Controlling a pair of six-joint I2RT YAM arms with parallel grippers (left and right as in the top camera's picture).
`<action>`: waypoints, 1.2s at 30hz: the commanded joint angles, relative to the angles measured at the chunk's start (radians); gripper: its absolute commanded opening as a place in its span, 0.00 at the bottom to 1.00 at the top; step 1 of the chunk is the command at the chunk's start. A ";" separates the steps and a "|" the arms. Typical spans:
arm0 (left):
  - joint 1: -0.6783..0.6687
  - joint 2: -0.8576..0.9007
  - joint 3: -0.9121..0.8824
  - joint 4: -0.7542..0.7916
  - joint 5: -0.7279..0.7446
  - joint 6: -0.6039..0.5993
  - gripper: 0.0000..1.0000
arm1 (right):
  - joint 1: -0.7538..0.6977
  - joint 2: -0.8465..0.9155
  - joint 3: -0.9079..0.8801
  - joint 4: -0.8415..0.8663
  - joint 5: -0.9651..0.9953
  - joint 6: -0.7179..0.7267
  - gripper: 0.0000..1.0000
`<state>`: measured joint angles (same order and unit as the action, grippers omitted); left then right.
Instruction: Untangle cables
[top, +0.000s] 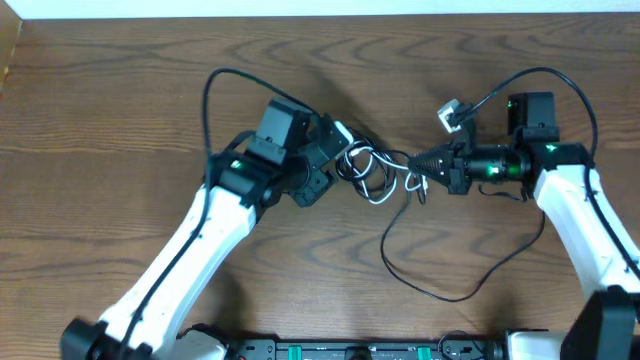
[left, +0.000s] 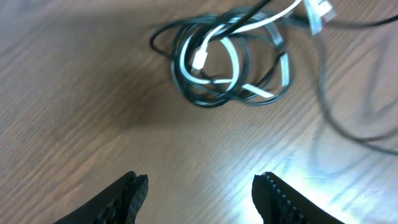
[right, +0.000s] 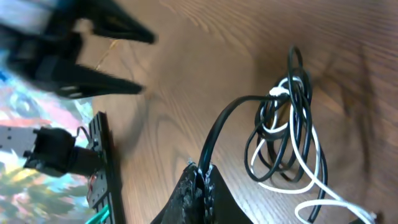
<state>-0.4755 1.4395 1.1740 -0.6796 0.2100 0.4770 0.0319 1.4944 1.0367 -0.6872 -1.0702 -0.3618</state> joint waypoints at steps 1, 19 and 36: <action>-0.002 0.097 0.022 0.038 -0.019 0.117 0.60 | -0.002 -0.058 -0.002 -0.043 0.021 -0.092 0.01; -0.002 0.230 0.022 0.290 0.199 0.290 0.83 | 0.011 -0.085 -0.002 -0.195 -0.024 -0.337 0.01; -0.001 0.335 0.022 0.129 0.537 0.529 0.99 | 0.011 -0.085 -0.002 -0.291 -0.047 -0.518 0.01</action>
<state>-0.4763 1.7733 1.1755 -0.4873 0.5785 0.9001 0.0372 1.4246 1.0367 -0.9817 -1.0775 -0.8486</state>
